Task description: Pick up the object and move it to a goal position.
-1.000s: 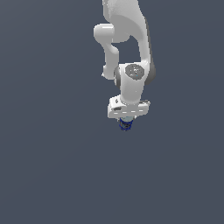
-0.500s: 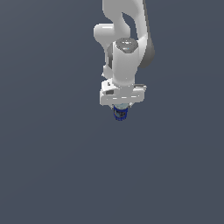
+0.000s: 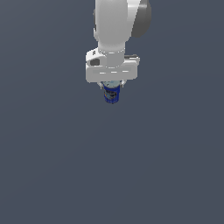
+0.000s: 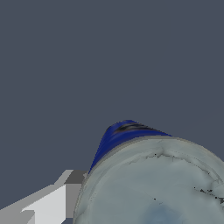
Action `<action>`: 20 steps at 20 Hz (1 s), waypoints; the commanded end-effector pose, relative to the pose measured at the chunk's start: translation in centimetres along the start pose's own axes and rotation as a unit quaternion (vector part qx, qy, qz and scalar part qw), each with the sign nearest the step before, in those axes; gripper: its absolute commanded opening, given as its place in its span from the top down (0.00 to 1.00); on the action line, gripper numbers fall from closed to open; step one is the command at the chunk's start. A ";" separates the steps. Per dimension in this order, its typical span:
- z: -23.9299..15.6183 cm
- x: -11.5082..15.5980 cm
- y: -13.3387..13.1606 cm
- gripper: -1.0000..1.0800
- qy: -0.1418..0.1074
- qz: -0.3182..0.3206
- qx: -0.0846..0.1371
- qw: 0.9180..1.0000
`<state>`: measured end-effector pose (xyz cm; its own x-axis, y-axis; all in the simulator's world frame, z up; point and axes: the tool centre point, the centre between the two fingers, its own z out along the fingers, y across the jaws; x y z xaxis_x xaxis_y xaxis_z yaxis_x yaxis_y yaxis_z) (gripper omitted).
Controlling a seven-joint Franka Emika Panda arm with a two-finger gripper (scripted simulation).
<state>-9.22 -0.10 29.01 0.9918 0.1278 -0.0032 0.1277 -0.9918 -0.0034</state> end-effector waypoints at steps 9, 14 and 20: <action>-11.1 -2.8 4.3 1.00 0.002 0.000 0.000 1.000; -15.9 -3.9 6.3 1.00 0.002 0.000 -0.001 1.000; -20.2 -4.8 8.0 1.00 0.002 0.000 -0.001 1.000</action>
<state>-12.74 -8.29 48.04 0.9920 0.1263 -0.0025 0.1263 -0.9920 -0.0021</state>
